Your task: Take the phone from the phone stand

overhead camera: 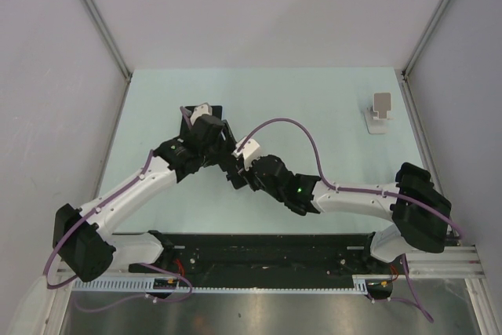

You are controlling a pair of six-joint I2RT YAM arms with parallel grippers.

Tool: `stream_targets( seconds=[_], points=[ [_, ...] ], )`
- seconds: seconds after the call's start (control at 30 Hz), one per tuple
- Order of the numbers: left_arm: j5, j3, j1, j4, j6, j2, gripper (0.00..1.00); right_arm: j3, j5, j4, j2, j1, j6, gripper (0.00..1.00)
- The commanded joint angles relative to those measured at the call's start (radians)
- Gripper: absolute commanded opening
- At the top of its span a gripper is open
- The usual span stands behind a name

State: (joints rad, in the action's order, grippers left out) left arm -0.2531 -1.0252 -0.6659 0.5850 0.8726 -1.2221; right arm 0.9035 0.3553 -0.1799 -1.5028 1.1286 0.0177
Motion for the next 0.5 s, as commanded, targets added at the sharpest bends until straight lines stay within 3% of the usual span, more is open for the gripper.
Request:
stream_targets(
  seconds=[0.0, 0.1, 0.23, 0.33, 0.47],
  points=[
    [0.0, -0.05, -0.009, -0.065, 0.026, 0.045, 0.27, 0.023, 0.037, 0.013, 0.003, -0.003, -0.001, 0.0],
    [-0.024, -0.055, -0.009, -0.067, 0.017, 0.064, 0.43, 0.023, 0.033, 0.036, 0.024, -0.016, -0.004, 0.0],
    [-0.072, -0.062, -0.009, -0.07, -0.021, 0.09, 0.73, 0.023, 0.017, 0.074, 0.064, -0.046, -0.015, 0.0],
    [-0.126, -0.067, -0.008, -0.07, -0.064, 0.114, 0.87, 0.023, 0.016, 0.117, 0.099, -0.075, -0.039, 0.0],
    [-0.21, -0.062, 0.009, -0.071, -0.122, 0.162, 0.97, 0.023, -0.009, 0.216, 0.148, -0.131, -0.058, 0.0]
  ],
)
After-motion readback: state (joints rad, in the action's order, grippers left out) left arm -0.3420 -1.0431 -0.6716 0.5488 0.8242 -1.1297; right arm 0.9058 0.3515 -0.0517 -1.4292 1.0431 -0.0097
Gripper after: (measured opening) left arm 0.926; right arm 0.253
